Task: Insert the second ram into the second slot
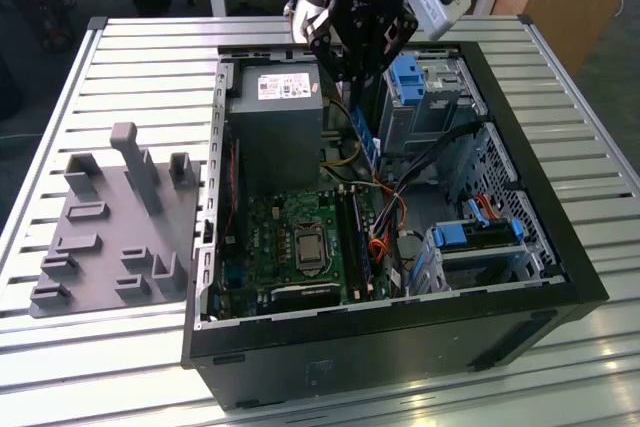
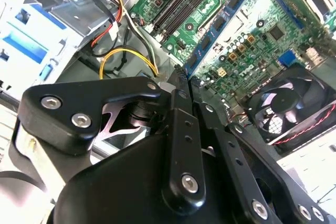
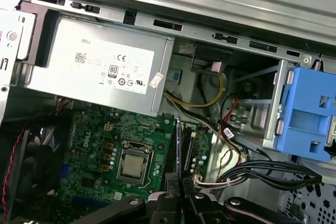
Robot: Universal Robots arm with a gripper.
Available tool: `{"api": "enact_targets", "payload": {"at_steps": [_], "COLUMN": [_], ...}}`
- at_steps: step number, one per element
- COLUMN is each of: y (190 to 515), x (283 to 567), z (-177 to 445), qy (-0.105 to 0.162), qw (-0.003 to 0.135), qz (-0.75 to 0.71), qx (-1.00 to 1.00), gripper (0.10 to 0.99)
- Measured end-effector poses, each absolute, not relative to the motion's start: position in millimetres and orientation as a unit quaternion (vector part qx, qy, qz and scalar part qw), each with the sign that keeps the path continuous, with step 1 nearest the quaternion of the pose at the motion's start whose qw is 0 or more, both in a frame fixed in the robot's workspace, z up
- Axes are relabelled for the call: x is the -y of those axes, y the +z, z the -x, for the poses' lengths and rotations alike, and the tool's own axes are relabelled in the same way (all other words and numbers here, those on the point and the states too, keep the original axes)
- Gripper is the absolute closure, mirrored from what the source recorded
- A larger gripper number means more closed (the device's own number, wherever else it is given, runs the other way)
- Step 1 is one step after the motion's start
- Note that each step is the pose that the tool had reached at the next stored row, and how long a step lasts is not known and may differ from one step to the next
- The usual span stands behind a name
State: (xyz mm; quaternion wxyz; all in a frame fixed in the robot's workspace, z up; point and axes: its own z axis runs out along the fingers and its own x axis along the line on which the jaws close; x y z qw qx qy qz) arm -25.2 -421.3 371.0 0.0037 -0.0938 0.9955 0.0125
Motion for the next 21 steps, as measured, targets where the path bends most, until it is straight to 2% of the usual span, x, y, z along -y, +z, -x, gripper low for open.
{"api": "enact_targets", "payload": {"at_steps": [21], "y": [367.2], "x": [429.7], "z": [25.2], "qy": [0.01], "qw": [0.004], "qz": [0.037], "qx": [-0.999], "gripper": [0.949]}}
